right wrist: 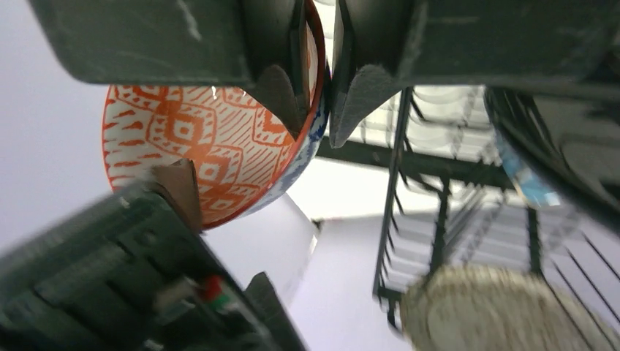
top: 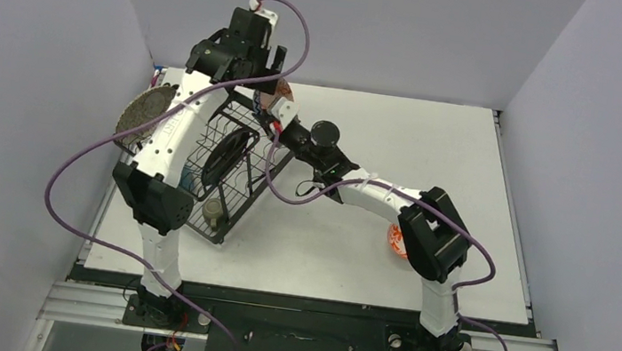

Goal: Load the mixed dishes into the dish rack

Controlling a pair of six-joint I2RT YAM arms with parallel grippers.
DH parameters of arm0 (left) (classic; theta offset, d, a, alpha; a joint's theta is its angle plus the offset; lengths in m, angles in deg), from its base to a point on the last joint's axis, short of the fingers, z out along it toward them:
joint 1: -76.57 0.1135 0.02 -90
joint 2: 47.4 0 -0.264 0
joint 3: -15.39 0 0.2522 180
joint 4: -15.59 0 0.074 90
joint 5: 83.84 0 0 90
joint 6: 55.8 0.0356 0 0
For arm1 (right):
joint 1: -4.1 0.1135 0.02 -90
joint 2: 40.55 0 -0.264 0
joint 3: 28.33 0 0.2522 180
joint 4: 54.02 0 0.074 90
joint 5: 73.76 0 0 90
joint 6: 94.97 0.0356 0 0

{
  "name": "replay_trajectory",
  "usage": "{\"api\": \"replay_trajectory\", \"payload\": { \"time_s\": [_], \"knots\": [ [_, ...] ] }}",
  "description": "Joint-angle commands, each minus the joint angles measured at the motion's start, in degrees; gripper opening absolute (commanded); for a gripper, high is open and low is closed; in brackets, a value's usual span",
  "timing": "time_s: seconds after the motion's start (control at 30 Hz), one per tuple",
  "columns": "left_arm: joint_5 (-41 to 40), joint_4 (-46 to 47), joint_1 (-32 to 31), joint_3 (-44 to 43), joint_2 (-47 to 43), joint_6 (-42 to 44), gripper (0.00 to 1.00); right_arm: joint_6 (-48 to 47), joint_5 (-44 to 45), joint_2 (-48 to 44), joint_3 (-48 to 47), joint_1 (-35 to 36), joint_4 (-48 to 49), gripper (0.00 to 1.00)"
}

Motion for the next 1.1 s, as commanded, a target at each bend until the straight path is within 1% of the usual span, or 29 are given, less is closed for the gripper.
{"api": "replay_trajectory", "payload": {
  "time_s": [0.0,0.03,0.07,0.1,0.13,0.17,0.2,0.23,0.3,0.4,0.47,0.53,0.63,0.73,0.77,0.9,1.07],
  "knots": [
    [-1.5,5.2,2.0,-1.0,-10.2,-3.8,0.86,26.5,1.1,1.5,0.1,-2.8,23.0,0.00],
    [-2.1,7.2,2.0,1.5,-11.4,-4.0,0.91,33.4,2.2,2.3,-0.1,-3.0,24.7,0.00],
    [-2.3,8.2,2.0,2.9,-14.1,-4.1,0.94,36.6,4.2,2.7,-0.8,-3.6,27.6,0.00],
    [-2.7,10.5,2.0,5.9,-16.8,-4.2,0.96,43.3,6.2,4.0,-1.3,-4.0,30.1,0.00],
    [-2.9,11.5,2.1,7.3,-18.1,-4.3,1.00,46.3,7.2,4.7,-2.2,-4.4,31.5,0.00],
    [-3.3,13.6,2.1,10.0,-20.6,-4.3,0.97,52.2,9.0,6.3,-2.7,-4.6,34.5,0.00],
    [-3.4,15.2,2.1,11.2,-21.6,-4.3,0.97,55.1,9.8,7.2,-3.9,-5.0,35.7,0.00],
    [-3.8,15.7,2.1,12.8,-23.5,-4.3,0.97,60.7,11.5,9.1,-4.6,-5.2,37.5,0.00],
    [-4.6,16.6,2.1,14.1,-25.4,-4.4,0.97,67.5,13.4,12.0,-7.2,-5.5,39.0,0.00],
    [-6.2,17.8,2.0,15.5,-27.3,-3.8,0.96,74.2,15.5,14.9,-9.7,-5.2,41.4,0.00],
    [-6.7,18.9,2.0,16.5,-28.1,-2.6,0.96,75.3,16.6,15.8,-9.3,-5.0,42.3,0.00],
    [-5.4,20.0,2.0,17.7,-28.2,-0.8,0.96,74.0,16.1,15.2,-7.9,-5.0,42.6,0.00],
    [-6.2,19.6,1.6,16.9,-27.0,-2.0,0.96,73.8,16.0,15.7,-7.3,-5.5,41.9,0.00],
    [-6.6,22.7,1.1,20.0,-28.6,-2.4,0.96,79.9,17.0,19.5,-10.4,-6.2,43.4,0.00],
    [-6.4,23.3,1.1,20.7,-29.7,-2.5,0.96,80.6,17.5,19.9,-11.4,-5.8,43.7,0.00],
    [-4.4,23.6,0.9,22.0,-31.5,-3.8,0.96,84.0,22.4,20.8,-13.9,-3.4,39.4,0.00],
    [-1.9,23.0,-1.4,21.2,-33.7,-4.7,0.96,88.7,29.0,24.4,-17.9,-1.1,35.5,0.00]
  ]
}}
